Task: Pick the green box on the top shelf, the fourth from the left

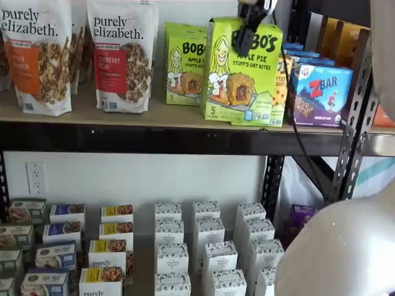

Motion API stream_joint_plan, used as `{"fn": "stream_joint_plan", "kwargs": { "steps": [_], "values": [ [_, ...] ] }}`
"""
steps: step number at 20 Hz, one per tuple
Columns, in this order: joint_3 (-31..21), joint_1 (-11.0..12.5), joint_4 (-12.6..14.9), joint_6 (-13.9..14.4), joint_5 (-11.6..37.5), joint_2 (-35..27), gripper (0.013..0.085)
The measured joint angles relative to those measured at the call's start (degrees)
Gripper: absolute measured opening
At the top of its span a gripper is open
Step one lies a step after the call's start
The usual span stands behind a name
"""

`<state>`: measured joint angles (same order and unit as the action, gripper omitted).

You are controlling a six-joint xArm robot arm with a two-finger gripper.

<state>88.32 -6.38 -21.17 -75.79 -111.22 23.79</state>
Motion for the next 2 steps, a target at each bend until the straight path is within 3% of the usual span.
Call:
{"fn": "stream_joint_plan", "kwargs": {
  "steps": [2],
  "values": [
    [-1.31,0.72,0.42,-0.89,0.26,1.15,0.0250]
  ]
}}
